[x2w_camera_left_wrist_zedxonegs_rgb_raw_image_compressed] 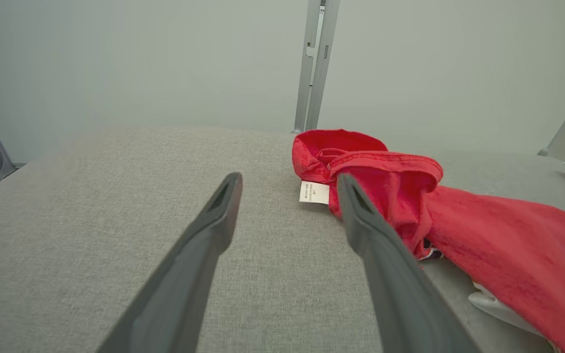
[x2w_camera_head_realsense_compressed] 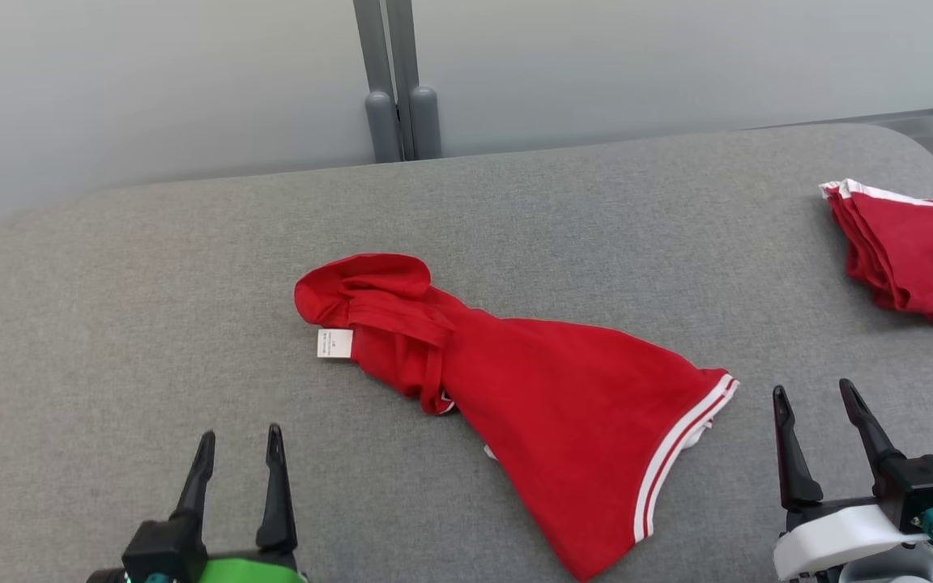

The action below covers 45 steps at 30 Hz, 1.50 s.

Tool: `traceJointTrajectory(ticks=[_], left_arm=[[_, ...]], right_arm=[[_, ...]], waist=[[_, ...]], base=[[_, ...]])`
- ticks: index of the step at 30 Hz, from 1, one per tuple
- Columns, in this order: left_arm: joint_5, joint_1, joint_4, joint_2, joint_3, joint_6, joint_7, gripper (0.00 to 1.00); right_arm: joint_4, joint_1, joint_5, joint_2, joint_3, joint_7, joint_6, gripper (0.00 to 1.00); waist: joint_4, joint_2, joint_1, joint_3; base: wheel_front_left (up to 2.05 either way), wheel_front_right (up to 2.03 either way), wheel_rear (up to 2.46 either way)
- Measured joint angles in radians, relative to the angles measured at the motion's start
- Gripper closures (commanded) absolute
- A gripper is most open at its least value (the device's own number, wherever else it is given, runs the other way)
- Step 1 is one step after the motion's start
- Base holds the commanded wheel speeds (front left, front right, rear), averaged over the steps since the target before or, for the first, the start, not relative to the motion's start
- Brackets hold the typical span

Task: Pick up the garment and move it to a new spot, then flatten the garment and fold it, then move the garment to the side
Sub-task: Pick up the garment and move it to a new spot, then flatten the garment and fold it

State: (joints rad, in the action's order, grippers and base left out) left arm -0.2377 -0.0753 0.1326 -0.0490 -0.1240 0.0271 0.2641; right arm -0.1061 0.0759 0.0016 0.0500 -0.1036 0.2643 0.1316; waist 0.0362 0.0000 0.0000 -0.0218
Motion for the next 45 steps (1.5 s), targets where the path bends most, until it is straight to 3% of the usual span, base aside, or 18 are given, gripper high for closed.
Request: traceJointTrajectory(ticks=[8, 20, 27, 32, 35, 39, 45], left_arm=[[0.055, -0.122, -0.002, 0.0, 0.036, 0.015, 0.0, 0.0], [0.037, -0.128, -0.03, 0.0, 0.012, 0.017, 0.0, 0.0], [-0.036, -0.02, 0.005, 0.001, -0.178, -0.047, 0.0, 0.0], [-0.153, 0.075, 0.149, 0.001, -0.389, -0.079, -0.057, 0.0], [-0.249, 0.117, 0.207, 0.001, -0.488, -0.086, -0.129, 0.0], [-0.384, 0.146, 0.241, 0.002, -0.546, -0.071, -0.172, 0.0], [-0.448, 0.209, 0.323, 0.001, -0.585, -0.046, -0.161, 0.0]], right_arm=[[0.03, 0.023, -0.006, 0.0, -0.012, 0.0, 0.0, 0.0], [0.036, 0.034, -0.005, 0.0, 0.002, 0.0, 0.0, 0.0], [0.039, 0.018, -0.003, 0.0, 0.016, 0.0, 0.0, 0.0], [0.034, -0.009, 0.004, 0.0, 0.025, 0.0, 0.0, 0.0], [0.031, -0.021, 0.012, 0.0, 0.019, 0.0, 0.0, 0.0], [0.025, -0.021, 0.017, 0.001, 0.002, 0.0, 0.0, 0.0], [0.02, -0.041, 0.033, 0.0, 0.018, 0.0, 0.0, 0.0]], waist=[[-0.03, 0.0, 0.0, 0.029], [-0.051, 0.0, 0.0, 0.03], [-0.024, 0.0, 0.0, 0.003], [0.011, 0.0, 0.0, -0.031], [0.046, 0.0, 0.0, -0.05], [0.085, 0.0, 0.0, -0.072], [0.132, 0.0, 0.0, -0.104]], base=[[0.0, 0.0, 0.0], [0.0, 0.0, 0.0], [0.0, 0.0, 0.0], [0.0, 0.0, 0.0], [0.0, 0.0, 0.0], [0.0, 0.0, 0.0], [0.0, 0.0, 0.0]])
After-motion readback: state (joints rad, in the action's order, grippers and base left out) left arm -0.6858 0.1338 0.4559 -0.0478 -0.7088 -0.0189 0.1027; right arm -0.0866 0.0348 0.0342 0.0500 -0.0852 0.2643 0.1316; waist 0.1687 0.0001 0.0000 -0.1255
